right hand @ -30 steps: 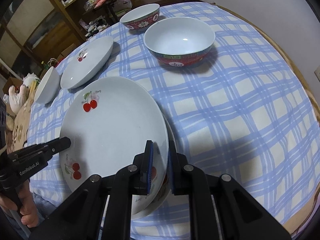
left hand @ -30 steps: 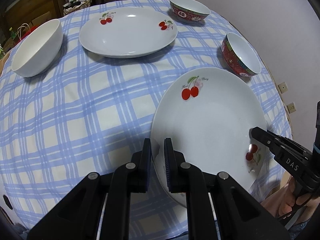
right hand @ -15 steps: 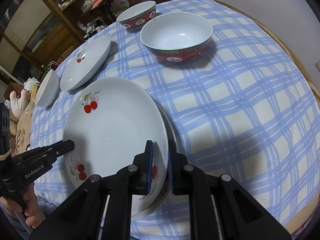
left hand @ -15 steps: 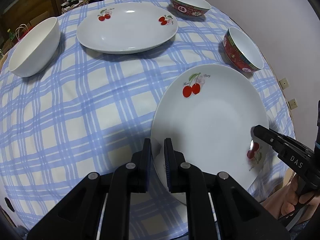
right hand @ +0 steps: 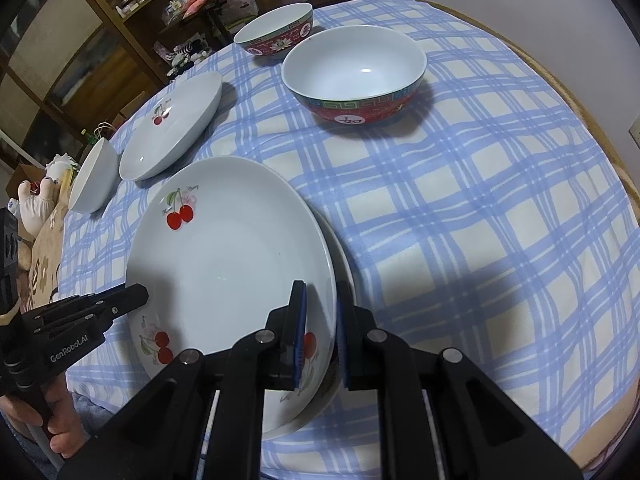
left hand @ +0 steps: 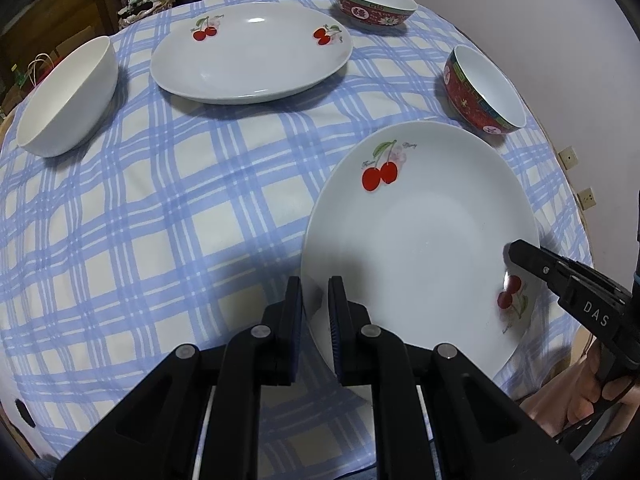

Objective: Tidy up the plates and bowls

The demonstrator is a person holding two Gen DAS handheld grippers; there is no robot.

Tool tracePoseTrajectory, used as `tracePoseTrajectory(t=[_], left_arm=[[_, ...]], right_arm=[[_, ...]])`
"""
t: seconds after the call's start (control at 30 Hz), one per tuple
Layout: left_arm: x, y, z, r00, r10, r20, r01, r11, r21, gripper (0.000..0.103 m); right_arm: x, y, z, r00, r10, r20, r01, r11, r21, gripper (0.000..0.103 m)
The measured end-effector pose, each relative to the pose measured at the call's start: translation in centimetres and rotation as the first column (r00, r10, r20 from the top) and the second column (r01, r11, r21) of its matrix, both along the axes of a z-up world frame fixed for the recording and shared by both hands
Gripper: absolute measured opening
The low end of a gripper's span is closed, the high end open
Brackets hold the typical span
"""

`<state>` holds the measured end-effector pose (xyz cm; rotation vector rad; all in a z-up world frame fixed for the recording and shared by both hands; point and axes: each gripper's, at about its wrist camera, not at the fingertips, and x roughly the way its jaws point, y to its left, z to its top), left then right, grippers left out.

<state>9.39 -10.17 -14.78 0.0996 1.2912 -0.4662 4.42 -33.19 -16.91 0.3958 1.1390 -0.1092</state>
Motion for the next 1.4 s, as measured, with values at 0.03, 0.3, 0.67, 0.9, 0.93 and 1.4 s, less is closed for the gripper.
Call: tracePoseTrajectory(t=[0.03, 0.3, 0.67, 0.9, 0.93, 1.4], left_arm=[[0.0, 0.0, 0.0, 1.000, -0.003, 0.002, 0.003, 1.000, 0.003, 0.012], [-0.5, 0.2, 0.6, 1.000, -0.004, 0.026, 0.004, 1.000, 0.018, 0.012], [-1.2, 0.9, 1.3, 0.998, -0.005, 0.058, 0.002, 0.998, 0.061, 0.017], [-1.6, 1.7, 1.9, 0.998, 0.019, 0.059, -0.023, 0.997, 0.069, 0.017], [-1.6, 1.9, 2.0, 0.998, 0.024, 0.060, -0.028, 0.997, 0.069, 0.017], [-0.9, 4.3, 3.1, 0.987, 0.126, 0.096, -0.134, 0.987, 0.087, 0.017]], right_arm=[[0.0, 0.0, 0.1, 1.000, -0.001, -0.001, 0.001, 1.000, -0.001, 0.015], [-0.1, 0.0, 0.1, 1.000, -0.007, -0.001, 0.007, 1.000, 0.016, 0.015], [-0.4, 0.0, -0.1, 1.000, -0.009, -0.012, 0.009, 0.999, 0.036, 0.017], [-0.4, 0.0, -0.1, 1.000, -0.013, -0.014, 0.013, 0.999, 0.035, 0.017], [-0.4, 0.0, -0.1, 1.000, -0.012, -0.015, 0.013, 0.999, 0.035, 0.017], [-0.6, 0.2, 0.3, 1.000, -0.003, -0.004, 0.003, 1.000, 0.017, 0.022]])
